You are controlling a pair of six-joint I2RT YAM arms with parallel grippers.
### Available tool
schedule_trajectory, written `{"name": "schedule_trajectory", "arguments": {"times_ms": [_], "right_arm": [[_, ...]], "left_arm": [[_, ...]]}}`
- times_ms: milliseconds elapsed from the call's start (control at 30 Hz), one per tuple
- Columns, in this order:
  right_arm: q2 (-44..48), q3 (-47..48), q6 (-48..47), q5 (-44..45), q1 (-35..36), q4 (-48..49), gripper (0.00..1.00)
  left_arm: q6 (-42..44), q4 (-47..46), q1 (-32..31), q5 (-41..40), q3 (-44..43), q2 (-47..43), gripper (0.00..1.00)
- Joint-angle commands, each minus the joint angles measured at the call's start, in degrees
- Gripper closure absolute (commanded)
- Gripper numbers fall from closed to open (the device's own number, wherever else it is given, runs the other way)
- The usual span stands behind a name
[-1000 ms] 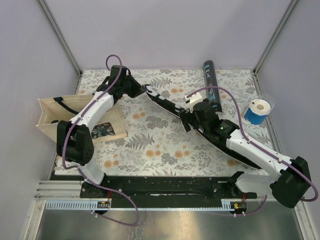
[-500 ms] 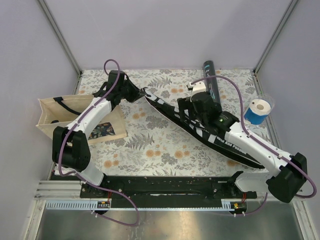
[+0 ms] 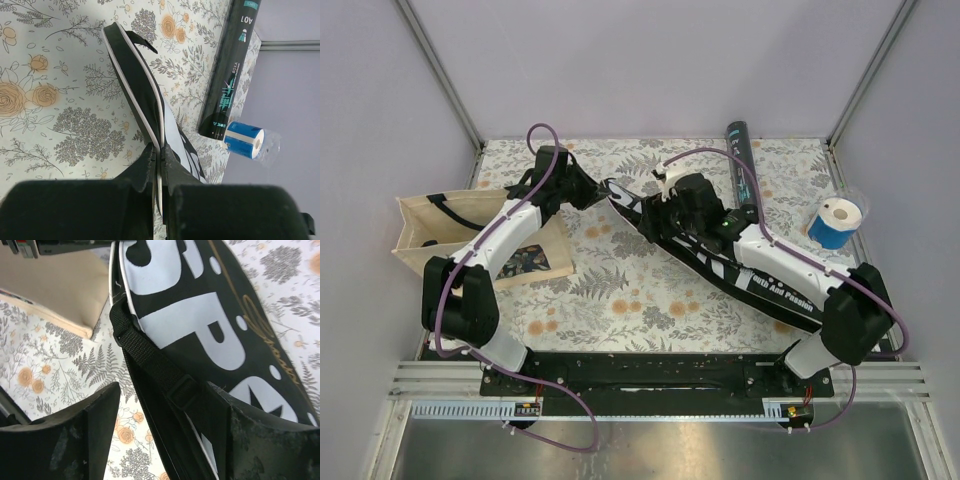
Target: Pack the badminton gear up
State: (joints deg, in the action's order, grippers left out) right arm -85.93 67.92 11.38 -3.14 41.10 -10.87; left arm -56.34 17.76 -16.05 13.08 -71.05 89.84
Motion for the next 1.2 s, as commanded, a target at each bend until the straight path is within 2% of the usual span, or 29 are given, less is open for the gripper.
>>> {"name": "schedule_trajectory", "arguments": {"times_ms": [0, 233, 400, 667, 867, 1033, 1100, 1133, 1167], "right_arm": [[-2.04, 3.00, -1.09, -7.14, 0.21, 4.28, 0.27], [-3.19, 5.38, 0.22, -16.88, 0.12, 6.47, 0.51], [-3.63, 4.85, 4.26, -22.17, 0.21, 12.09, 0.53], [-7.06, 4.77, 9.62, -25.60, 0.56, 12.80, 0.56], [-7.50, 3.01, 14.19, -21.40, 1.52, 13.16, 0.63], [-5.48, 4.06, 13.94, -10.15, 1.52, 5.44, 0.66], [-4.25, 4.06, 13.50, -5.67, 1.61, 2.98, 0.73], [-3.55, 4.32, 13.15, -3.83, 1.61, 1.83, 0.79], [-2.93, 4.50, 12.54, -1.98, 1.53, 0.86, 0.90]], "left_arm": [[0.79, -4.49, 0.06, 1.68, 0.12, -3.45, 1.00], [0.61, -4.93, 0.06, 1.16, 0.91, -3.53, 1.00], [0.61, -4.84, 0.14, 0.89, 1.00, -3.27, 1.00], [0.18, -4.75, 0.14, 0.45, 1.26, -3.53, 1.00], [-0.44, -5.01, 0.14, 0.45, 1.26, -3.62, 1.00], [-0.35, -4.58, 0.14, -0.07, 1.52, -4.06, 1.00], [-0.35, -4.23, 0.15, -0.25, 1.44, -4.41, 1.00], [-0.27, -3.88, 0.15, -0.60, 1.44, -4.41, 1.00], [-0.27, -3.61, 0.06, -0.86, 1.44, -4.50, 1.00]]}}
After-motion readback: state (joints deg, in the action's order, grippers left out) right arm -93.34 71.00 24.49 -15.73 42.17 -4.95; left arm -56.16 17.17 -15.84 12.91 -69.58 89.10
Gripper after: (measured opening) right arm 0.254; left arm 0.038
